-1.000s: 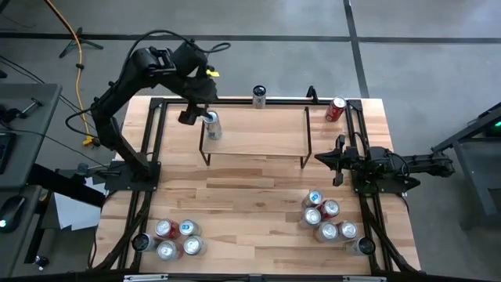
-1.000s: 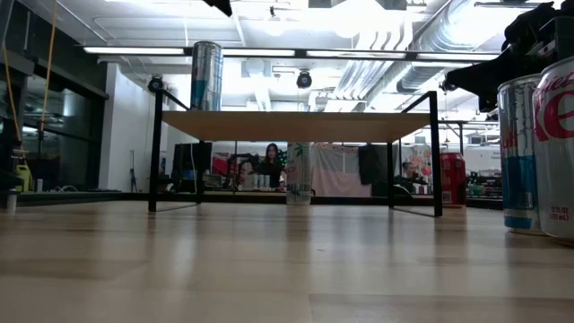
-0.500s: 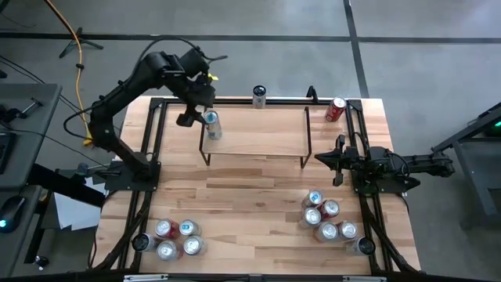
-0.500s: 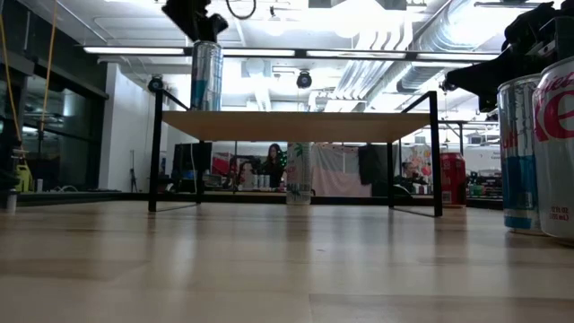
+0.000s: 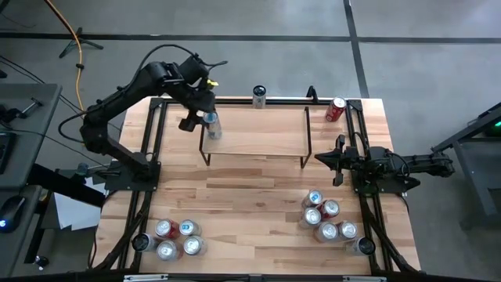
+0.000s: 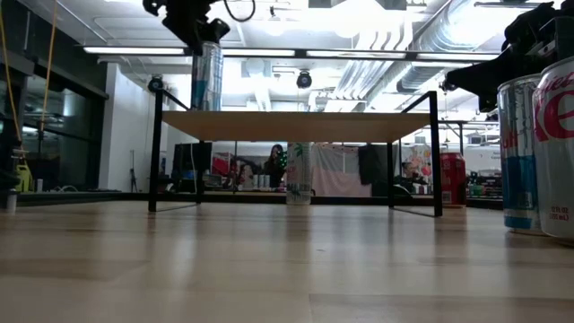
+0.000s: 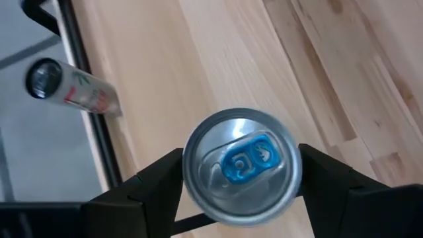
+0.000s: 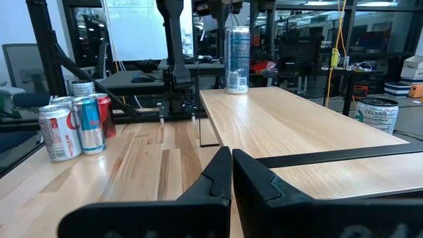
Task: Place canned beverage on shelf
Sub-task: Put the top blue soda can on the shelf
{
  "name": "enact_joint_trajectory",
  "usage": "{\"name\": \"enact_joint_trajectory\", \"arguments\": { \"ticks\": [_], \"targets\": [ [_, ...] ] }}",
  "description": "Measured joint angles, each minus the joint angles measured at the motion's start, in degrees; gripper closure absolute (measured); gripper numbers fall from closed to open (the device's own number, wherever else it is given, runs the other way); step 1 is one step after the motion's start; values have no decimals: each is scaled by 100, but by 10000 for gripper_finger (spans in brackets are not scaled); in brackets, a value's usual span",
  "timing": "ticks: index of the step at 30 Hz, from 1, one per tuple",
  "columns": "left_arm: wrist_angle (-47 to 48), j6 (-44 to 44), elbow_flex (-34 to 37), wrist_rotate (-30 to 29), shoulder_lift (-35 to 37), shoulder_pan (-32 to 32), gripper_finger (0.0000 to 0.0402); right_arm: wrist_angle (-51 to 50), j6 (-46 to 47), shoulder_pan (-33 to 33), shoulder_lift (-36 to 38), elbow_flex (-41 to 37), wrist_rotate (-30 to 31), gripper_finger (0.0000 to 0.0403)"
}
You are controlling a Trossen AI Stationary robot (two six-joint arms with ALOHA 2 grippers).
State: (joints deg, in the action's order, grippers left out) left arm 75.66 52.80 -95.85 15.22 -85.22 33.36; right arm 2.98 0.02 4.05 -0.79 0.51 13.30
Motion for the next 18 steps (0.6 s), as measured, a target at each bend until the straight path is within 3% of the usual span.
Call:
{"name": "enact_joint_trajectory", "arguments": {
  "ticks": [11,18],
  "targets": [
    [-53,-737,131,-83,1,-6,172,0,1,0,0,0,-2,402],
    [-140,-773,131,-468,1,-8,172,0,1,0,0,0,0,402]
  ]
}}
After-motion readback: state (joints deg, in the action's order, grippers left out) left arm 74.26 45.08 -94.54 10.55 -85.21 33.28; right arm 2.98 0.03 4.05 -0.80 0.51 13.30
